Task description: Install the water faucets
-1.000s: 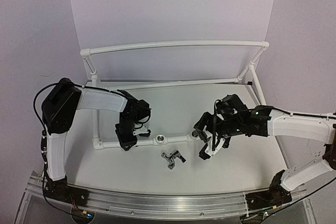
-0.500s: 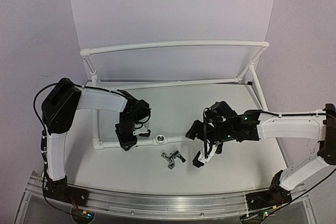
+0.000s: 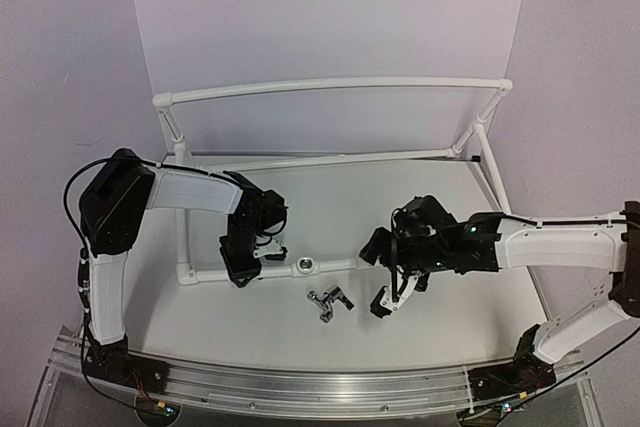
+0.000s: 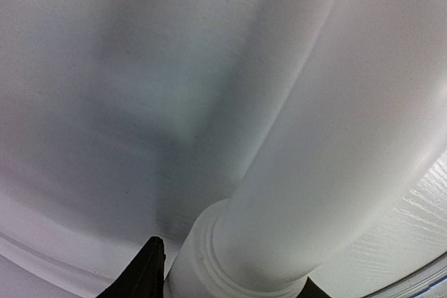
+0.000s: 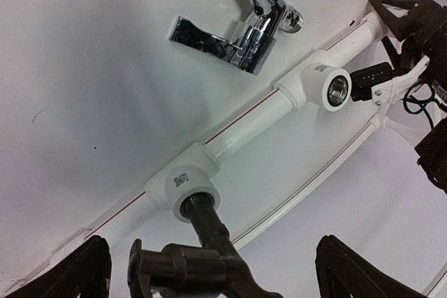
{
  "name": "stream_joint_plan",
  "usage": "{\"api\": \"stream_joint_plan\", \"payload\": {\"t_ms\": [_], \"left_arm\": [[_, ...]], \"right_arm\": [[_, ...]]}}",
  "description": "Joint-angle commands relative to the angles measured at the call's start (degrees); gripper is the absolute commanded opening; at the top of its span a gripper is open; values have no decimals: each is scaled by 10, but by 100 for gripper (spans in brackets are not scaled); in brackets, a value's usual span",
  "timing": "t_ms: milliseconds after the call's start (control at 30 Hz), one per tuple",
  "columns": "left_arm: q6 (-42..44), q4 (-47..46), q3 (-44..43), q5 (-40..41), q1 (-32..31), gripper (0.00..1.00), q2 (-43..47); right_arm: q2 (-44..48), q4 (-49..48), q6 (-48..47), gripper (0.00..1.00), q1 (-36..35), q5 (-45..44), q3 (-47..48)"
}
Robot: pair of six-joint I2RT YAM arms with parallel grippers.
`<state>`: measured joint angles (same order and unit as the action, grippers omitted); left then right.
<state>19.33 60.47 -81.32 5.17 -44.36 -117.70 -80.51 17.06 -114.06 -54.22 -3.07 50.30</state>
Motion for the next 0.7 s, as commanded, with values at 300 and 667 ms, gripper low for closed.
{"api": "stream_joint_plan", "payload": {"t_ms": [300, 667], "left_arm": [[-122, -79, -3, -99, 17, 16, -26], [-121, -82, -5, -101, 17, 16, -30]], "right_arm": [[-39, -69, -160, 98, -3, -42, 18], [-81, -90, -83, 98, -18, -28, 61]]}}
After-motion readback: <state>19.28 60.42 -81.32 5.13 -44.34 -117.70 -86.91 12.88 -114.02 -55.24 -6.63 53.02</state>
